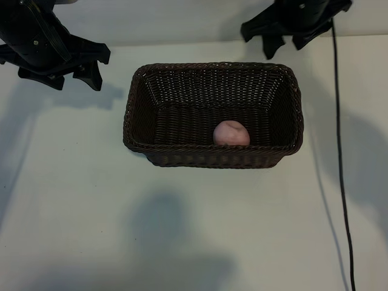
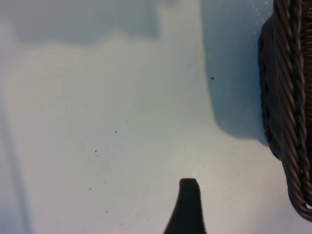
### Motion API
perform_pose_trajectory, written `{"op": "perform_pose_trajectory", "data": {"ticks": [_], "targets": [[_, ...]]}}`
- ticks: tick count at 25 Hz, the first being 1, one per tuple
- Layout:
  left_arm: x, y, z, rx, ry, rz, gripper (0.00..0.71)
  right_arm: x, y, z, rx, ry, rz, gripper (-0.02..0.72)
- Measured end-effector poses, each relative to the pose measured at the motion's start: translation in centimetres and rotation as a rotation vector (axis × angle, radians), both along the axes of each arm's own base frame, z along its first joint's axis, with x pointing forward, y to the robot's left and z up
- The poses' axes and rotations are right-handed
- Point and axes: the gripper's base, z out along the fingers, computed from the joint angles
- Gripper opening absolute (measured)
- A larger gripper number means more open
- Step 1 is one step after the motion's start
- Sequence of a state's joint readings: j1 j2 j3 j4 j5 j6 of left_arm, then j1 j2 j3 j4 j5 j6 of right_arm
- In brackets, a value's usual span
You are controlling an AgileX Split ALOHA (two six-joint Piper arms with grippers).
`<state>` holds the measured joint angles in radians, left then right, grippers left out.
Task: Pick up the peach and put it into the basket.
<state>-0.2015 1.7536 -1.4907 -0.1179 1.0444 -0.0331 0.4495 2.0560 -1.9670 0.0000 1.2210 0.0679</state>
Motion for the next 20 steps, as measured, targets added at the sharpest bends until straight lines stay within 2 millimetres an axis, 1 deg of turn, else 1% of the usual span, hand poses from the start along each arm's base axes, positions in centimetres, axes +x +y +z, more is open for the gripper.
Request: {"op": "perform_pose_trajectory", "data": {"ticks": [2, 4, 6, 10, 14, 20], "targets": [[0.0, 0.0, 0.0, 0.0, 0.0, 0.0, 0.587, -0.1, -0.8, 0.4, 0.001, -0.004, -0.012, 0.512], [0.0, 0.0, 0.0, 0.0, 0.0, 0.0, 0.587, -0.6, -1.2, 0.8, 0.0, -0.002, -0.015, 0.51], [0.0, 0.0, 0.0, 0.0, 0.0, 0.0, 0.587, -1.2, -1.5, 0.6, -0.008, 0.012, -0.014, 0.508], [0.0, 0.0, 0.0, 0.0, 0.0, 0.0, 0.587, -1.7, -1.7, 0.4, -0.012, 0.032, -0.012, 0.508], [0.0, 0.0, 0.0, 0.0, 0.0, 0.0, 0.587, -1.9, -1.8, 0.1, -0.018, 0.043, -0.011, 0.507], [0.0, 0.0, 0.0, 0.0, 0.0, 0.0, 0.587, -1.8, -1.8, 0.1, -0.022, 0.04, -0.011, 0.507]]}}
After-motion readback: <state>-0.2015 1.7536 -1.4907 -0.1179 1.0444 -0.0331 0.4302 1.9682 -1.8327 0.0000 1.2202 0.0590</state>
